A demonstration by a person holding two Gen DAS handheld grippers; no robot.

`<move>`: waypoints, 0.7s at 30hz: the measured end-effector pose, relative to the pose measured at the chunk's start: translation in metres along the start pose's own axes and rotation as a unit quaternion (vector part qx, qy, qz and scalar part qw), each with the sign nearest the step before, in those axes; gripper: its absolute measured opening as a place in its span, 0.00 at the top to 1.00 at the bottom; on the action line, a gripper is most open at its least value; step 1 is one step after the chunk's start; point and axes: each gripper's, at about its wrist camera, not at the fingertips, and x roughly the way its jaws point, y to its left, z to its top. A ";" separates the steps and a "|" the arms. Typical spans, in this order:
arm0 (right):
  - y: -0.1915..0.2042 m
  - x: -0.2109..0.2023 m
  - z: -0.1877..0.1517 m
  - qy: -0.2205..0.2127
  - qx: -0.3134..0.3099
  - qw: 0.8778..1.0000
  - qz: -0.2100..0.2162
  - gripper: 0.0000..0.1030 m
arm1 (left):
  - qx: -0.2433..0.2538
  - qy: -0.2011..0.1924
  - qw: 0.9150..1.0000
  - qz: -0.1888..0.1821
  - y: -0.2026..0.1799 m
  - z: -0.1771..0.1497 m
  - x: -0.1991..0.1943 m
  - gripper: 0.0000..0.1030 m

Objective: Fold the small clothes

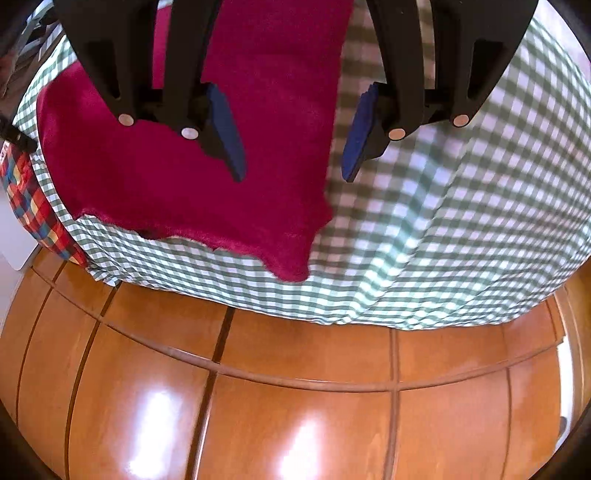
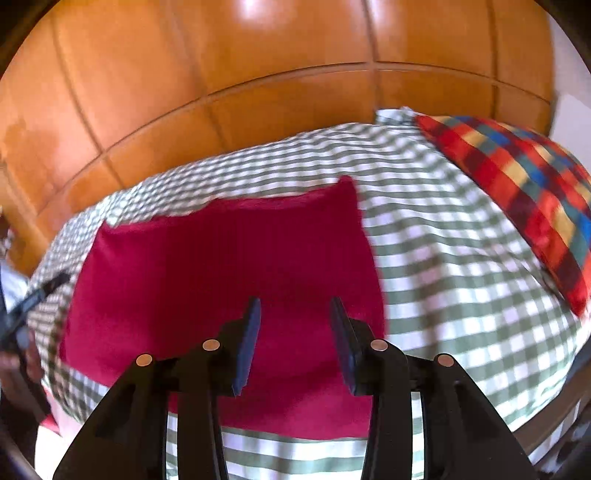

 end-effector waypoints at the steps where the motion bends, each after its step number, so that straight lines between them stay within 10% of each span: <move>1: 0.004 0.003 0.000 0.002 -0.007 1.000 -0.001 0.63 | 0.003 -0.002 1.000 0.000 -0.004 0.005 0.005 0.48; 14: -0.027 0.050 -0.011 0.024 0.047 0.999 0.000 0.63 | -0.026 0.080 0.996 0.041 0.000 0.023 0.114 0.41; 21: -0.023 0.050 -0.012 0.015 0.044 0.999 -0.006 0.63 | -0.023 0.051 0.997 0.050 -0.002 0.024 0.082 0.41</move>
